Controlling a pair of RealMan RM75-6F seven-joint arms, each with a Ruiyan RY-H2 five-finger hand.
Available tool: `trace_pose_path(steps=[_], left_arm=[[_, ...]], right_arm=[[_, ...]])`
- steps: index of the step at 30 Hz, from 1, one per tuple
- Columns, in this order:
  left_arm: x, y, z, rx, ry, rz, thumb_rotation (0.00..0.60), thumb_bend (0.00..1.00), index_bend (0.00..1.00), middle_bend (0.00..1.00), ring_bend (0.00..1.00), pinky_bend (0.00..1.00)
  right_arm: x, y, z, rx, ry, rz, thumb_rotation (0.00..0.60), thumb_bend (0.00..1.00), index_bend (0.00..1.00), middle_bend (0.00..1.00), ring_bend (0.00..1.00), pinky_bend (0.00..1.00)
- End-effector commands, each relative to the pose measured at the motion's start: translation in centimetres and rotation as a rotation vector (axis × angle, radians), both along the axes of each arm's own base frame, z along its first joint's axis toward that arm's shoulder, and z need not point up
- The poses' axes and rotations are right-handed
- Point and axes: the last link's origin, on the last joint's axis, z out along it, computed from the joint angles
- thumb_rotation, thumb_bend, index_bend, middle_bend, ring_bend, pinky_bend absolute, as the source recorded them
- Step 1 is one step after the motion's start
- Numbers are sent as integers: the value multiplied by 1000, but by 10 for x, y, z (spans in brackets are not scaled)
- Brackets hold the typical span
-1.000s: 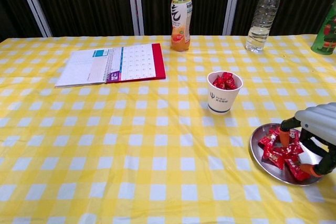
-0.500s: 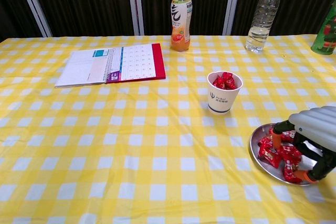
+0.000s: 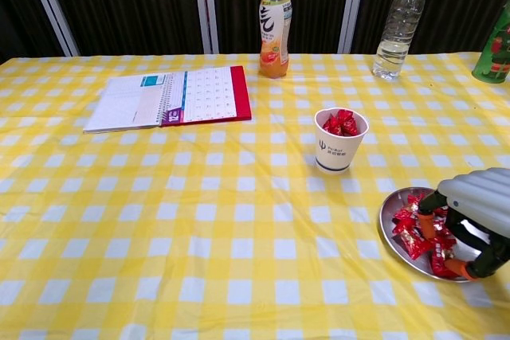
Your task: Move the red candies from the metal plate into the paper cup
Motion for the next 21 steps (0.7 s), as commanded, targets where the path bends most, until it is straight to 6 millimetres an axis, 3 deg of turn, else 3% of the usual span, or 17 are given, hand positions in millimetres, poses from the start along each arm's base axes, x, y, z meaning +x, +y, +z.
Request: trace_pose_path(steps=[1,7,11,14,21], left_arm=[[-1,0,1,1,-2,0,600,0,0,0,0,0],[0,0,1,1,-5,1,600,0,0,0,0,0],[-1,0,1,1,-7,1,600,0,0,0,0,0],[0,0,1,1,-8,1,600,0,0,0,0,0],[0,0,1,3,-10,3,600,0,0,0,0,0]], right_arm=[[0,0,-2,1,-8,0,600,186,543,823,878,947],[-2,1,-5,9,-11,-4,600,210,548,823,878,947],[-1,1,-6,10,-20,-1,600,391,576,823,878,946],[0,1,-6,9,-33,1,600,471,582,823,878,946],[6,-3,1,-16,-71,14,600,502,586,823,878,947]])
